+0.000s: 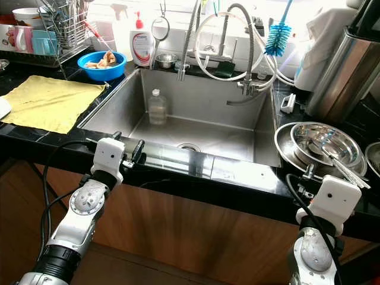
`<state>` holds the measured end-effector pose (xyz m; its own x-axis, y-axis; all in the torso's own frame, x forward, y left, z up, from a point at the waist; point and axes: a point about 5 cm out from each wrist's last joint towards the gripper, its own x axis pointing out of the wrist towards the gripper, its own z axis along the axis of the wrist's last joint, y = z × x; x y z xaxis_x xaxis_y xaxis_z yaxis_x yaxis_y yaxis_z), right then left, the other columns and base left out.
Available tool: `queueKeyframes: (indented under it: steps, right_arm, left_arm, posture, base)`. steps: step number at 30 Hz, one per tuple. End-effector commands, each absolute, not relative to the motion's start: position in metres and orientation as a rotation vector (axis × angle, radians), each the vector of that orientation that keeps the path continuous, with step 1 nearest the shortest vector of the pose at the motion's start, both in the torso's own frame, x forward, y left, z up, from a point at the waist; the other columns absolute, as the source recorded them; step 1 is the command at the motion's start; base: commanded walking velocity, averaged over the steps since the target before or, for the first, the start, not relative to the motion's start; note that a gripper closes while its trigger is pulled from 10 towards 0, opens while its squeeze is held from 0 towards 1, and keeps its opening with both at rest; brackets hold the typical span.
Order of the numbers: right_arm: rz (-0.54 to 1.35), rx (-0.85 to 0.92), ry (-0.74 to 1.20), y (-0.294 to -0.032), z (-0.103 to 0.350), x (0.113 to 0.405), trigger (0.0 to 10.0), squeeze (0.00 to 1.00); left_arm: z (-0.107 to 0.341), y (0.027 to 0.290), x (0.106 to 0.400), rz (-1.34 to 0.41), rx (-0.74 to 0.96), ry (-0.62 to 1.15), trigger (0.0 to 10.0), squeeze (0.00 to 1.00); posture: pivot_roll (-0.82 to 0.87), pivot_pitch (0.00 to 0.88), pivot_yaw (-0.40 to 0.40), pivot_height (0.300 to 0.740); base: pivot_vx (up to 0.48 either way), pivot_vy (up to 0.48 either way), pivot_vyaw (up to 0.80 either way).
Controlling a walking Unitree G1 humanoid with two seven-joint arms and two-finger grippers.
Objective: Kitchen organization
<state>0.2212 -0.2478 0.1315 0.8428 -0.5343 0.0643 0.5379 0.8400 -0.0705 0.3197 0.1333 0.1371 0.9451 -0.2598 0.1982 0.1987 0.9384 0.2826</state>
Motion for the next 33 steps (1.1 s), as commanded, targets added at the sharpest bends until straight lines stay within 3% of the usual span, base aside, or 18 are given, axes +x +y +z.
queueKeyframes:
  steps: [1,19,33]
  right_arm:
    - [-0.555,-0.085,-0.073,-0.247,0.14,0.224,10.0,0.0]
    - [-0.365,-0.084,-0.027,-0.227,0.135,0.238,10.0,0.0]
    - [-0.418,-0.084,0.057,-0.23,0.123,0.232,10.0,0.0]
  left_arm:
    - [0.136,0.134,0.319,-0.23,0.272,-0.23,10.0,0.0]
    - [0.132,0.132,0.319,-0.223,0.264,-0.215,10.0,0.0]
    - [0.128,0.132,0.318,-0.225,0.264,-0.198,10.0,0.0]
  posture:
    - [0.03,0.0,-0.056,0.74]
    - [0.03,0.0,-0.064,0.74]
    - [0.03,0.0,-0.065,0.74]
  base:
    - [0.0,0.0,0.0]
    - [0.0,0.0,0.0]
    - [0.0,0.0,0.0]
